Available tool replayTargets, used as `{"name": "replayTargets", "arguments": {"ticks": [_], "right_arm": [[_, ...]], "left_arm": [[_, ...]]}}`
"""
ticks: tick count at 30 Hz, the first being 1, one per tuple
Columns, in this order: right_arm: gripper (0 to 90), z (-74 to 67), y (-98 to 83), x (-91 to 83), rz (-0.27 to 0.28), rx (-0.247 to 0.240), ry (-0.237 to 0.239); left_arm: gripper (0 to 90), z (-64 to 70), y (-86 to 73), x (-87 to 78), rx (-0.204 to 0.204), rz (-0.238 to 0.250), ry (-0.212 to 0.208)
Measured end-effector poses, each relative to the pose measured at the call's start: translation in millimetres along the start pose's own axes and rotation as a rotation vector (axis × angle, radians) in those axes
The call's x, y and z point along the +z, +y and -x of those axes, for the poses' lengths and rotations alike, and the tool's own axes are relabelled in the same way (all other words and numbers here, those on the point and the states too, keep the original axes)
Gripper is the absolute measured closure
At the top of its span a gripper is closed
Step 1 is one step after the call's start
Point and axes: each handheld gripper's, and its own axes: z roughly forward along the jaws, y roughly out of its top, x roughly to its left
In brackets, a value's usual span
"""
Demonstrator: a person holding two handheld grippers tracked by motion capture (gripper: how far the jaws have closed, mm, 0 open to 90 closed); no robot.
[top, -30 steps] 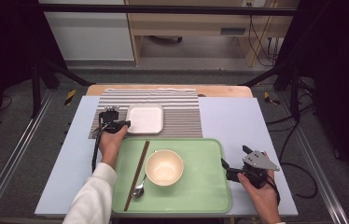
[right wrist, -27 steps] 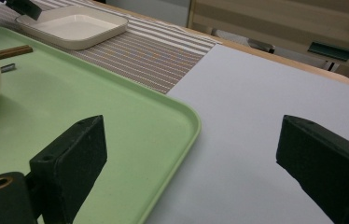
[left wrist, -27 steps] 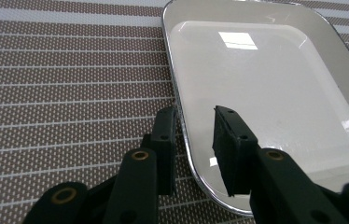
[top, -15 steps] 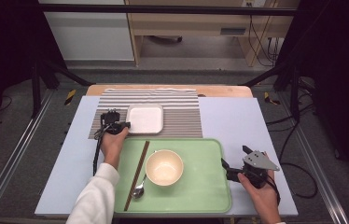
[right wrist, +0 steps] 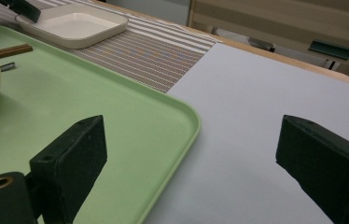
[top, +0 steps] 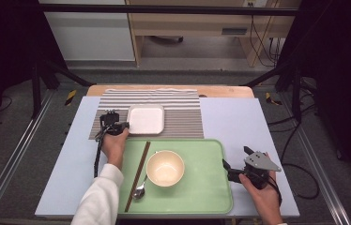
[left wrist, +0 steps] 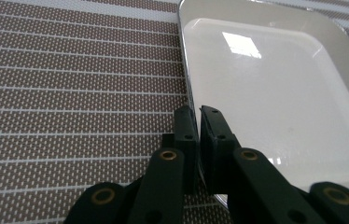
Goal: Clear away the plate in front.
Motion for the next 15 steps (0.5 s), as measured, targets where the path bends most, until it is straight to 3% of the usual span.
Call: {"name": "replayTargets", "arguments": {"ticks": [2, 5, 10, 15], "right_arm": [[8.8, 0.0, 0.0, 0.2, -0.001, 0.000, 0.000], [8.8, -0.6, 0.1, 0.4, -0.002, 0.001, 0.001], [8.8, -1.5, 0.4, 0.7, -0.003, -0.003, 0.001], [8.8, -1.9, 0.3, 1.1, -0.006, -0.003, 0.002]], "left_arm": [[88.3, -1.2, 1.5, -2.2, -0.029, 0.012, -0.028], [88.6, 1.0, 3.4, -5.5, -0.006, 0.021, -0.025], [88.8, 2.2, 5.3, -10.7, -0.025, 0.039, -0.039], [88.9, 3.1, 7.0, -14.5, -0.010, 0.042, -0.027]]}}
